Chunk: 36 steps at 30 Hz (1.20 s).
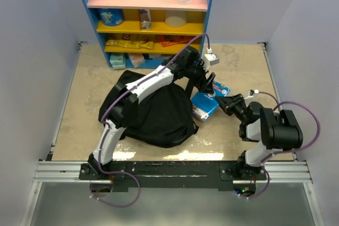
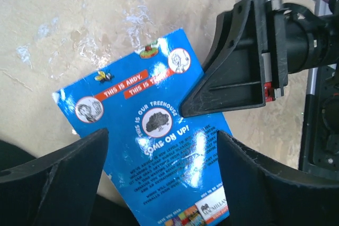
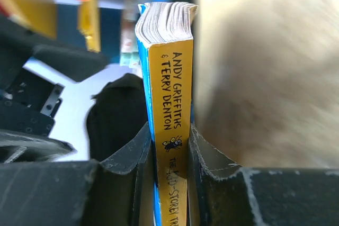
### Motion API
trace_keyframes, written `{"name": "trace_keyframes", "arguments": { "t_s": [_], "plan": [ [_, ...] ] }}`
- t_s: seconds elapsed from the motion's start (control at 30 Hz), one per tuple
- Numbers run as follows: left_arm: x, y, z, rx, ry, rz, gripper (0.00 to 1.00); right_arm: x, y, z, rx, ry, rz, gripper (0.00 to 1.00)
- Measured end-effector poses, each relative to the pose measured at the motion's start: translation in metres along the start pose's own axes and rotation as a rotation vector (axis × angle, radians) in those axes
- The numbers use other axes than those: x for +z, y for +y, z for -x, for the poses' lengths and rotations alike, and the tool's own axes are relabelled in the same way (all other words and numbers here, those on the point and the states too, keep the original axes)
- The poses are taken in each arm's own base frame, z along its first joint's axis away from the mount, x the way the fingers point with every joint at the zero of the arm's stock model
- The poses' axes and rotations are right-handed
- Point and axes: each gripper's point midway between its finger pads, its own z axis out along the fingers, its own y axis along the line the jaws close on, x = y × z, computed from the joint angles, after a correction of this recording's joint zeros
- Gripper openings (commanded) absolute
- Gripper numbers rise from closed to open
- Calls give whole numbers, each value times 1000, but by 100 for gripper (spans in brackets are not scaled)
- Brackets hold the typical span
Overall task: Pack the student bag
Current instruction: Pick up the book from the center of the board, then place the book in the student bag.
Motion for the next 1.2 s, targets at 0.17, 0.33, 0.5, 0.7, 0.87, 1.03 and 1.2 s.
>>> {"name": "trace_keyframes", "arguments": {
  "t_s": [0.17,0.33,0.5,0.7,0.87,1.03,1.2],
  "plan": [
    [-35,-18,19,106,22,49,100,-10,40,15,-206,-73,56,0],
    [-107,-53,30,258,37,118,100,-21,58,33,-341,-157,-7,0],
    [-169,-111,1,381,63,130,94,-23,54,39,-376,-156,-80,0],
    [-179,-148,-85,448,205,110,85,-25,38,34,-355,-113,-171,0],
    [-159,-168,-133,521,328,121,86,-26,55,41,-377,-121,-160,0],
    [-144,-171,-139,557,348,170,96,-32,66,41,-397,-136,-140,0],
    [-128,-158,-149,568,382,219,100,-35,64,38,-395,-127,-154,0]
  ]
}}
